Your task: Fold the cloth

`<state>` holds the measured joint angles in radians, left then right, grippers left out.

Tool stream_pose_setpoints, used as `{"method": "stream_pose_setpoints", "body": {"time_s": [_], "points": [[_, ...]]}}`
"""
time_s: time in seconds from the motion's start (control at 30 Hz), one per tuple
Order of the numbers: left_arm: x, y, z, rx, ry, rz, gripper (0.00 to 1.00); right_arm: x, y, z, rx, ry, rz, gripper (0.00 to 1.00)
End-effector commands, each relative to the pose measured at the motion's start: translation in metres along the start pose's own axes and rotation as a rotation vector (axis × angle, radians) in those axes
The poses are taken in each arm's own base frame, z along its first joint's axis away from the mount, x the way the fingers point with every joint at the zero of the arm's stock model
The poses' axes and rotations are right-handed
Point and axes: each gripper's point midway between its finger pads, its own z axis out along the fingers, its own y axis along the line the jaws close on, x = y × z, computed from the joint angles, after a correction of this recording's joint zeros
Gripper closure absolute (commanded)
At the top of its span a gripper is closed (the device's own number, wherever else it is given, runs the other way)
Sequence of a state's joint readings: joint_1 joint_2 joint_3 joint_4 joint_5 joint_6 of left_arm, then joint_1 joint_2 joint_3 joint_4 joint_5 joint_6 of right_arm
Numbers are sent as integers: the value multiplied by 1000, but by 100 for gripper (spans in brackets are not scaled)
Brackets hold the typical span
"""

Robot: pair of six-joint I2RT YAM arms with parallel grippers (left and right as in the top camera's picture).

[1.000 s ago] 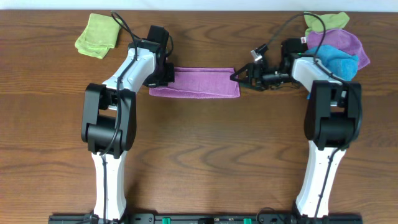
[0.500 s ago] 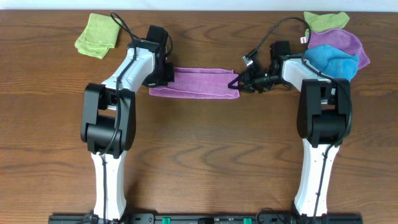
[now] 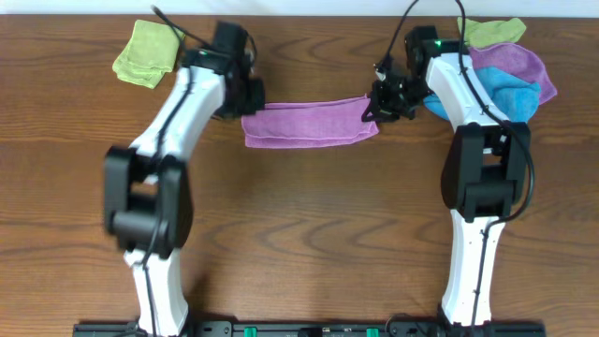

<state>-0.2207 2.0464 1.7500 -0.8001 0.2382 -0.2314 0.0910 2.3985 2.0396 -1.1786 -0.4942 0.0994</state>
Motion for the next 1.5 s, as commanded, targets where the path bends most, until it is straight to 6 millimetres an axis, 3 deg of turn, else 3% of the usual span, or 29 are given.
{"method": "stream_pose_setpoints", "body": {"time_s": [0.0, 0.13, 0.27, 0.4, 0.53, 0.7, 0.83, 0.97, 1.23, 1.47], "points": [[-37, -6, -98, -5, -235, 11, 94, -6, -11, -9, 217, -21, -4, 98], [-38, 5, -179, -9, -381, -13, 94, -4, -20, -34, 491, -52, 27, 98], [-18, 11, -233, -12, -437, -32, 94, -2, -4, -42, 674, -96, -21, 98], [4, 9, -264, -7, -458, -30, 94, -1, 35, -23, 707, -132, -135, 98], [25, -1, -290, 43, -479, -13, 94, -5, 89, 3, 666, -219, -248, 98], [45, -1, -307, 46, -485, -11, 94, 4, 125, 35, 641, -231, -347, 98], [55, 0, -312, 44, -474, -13, 94, 14, 135, 65, 645, -185, -434, 99], [61, 1, -311, 38, -456, -16, 94, 23, 140, 82, 651, -152, -484, 98], [62, 2, -310, 36, -450, -14, 93, 26, 163, 94, 587, -165, -543, 98], [62, 2, -310, 35, -451, -10, 93, 19, 176, 81, 572, -205, -548, 98]]}}
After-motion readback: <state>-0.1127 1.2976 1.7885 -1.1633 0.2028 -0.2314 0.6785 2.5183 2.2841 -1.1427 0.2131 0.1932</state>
